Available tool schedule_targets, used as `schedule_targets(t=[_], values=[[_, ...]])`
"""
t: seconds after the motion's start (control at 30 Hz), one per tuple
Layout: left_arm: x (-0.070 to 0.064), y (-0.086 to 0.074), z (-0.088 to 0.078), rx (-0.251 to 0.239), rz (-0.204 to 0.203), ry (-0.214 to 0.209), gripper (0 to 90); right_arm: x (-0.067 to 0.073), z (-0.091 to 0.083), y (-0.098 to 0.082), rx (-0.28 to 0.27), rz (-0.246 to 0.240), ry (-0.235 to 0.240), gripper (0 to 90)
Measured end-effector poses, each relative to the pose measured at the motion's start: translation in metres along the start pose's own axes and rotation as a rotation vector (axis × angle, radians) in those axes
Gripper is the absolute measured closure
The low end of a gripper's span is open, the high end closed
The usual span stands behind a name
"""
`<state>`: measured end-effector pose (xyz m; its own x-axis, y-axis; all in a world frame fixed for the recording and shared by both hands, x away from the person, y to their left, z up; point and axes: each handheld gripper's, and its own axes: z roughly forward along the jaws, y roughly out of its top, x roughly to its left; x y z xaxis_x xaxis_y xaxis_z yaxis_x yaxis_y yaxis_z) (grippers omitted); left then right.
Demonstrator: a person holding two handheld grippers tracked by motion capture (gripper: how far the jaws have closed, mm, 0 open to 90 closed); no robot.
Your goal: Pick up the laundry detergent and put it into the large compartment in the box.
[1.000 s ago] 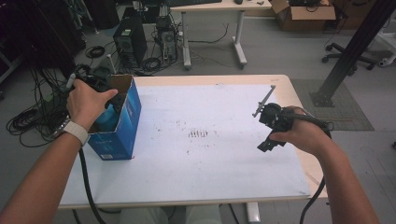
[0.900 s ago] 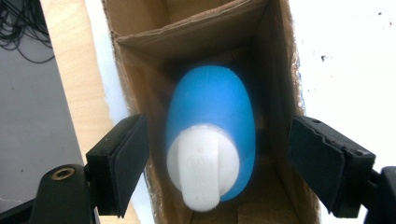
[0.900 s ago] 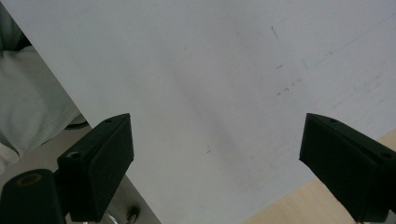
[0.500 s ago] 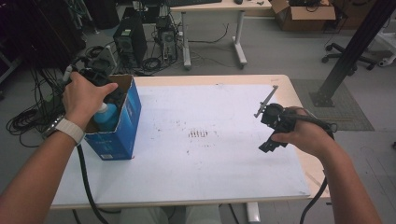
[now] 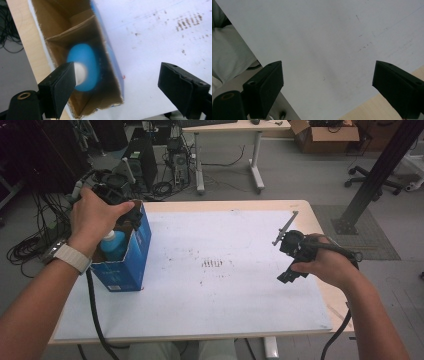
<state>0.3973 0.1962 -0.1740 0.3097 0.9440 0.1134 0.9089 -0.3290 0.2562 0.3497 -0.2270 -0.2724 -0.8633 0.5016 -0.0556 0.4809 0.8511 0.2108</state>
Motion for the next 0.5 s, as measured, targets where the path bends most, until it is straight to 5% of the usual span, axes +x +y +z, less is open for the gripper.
schedule_targets(t=[0.5], values=[[-0.042,0.004,-0.013,-0.018,0.127,-0.023,10.0,0.001,0.000,0.000,-0.003,0.001,-0.001,9.8]])
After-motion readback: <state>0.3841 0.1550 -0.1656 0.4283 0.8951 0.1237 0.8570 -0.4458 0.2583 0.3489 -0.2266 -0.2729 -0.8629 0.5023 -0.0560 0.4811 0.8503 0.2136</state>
